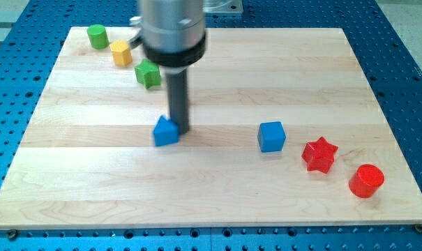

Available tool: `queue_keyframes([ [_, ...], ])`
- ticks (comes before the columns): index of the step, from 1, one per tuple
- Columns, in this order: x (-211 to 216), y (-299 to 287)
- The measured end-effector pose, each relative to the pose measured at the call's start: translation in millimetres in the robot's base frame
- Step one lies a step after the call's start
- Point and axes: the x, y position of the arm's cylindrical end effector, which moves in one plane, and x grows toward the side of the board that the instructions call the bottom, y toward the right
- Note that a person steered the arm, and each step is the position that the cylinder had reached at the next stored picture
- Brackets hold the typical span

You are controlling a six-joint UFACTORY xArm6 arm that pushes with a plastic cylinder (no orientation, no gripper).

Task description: Move your arm near cube

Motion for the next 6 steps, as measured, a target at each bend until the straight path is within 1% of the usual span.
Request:
queue_keyframes([
  [1, 32.5, -38.3],
  [3, 87.1, -141.1],
  [4, 92.6, -102.6],
  [5, 47.2, -32.8],
  [6, -18.2, 41.0],
])
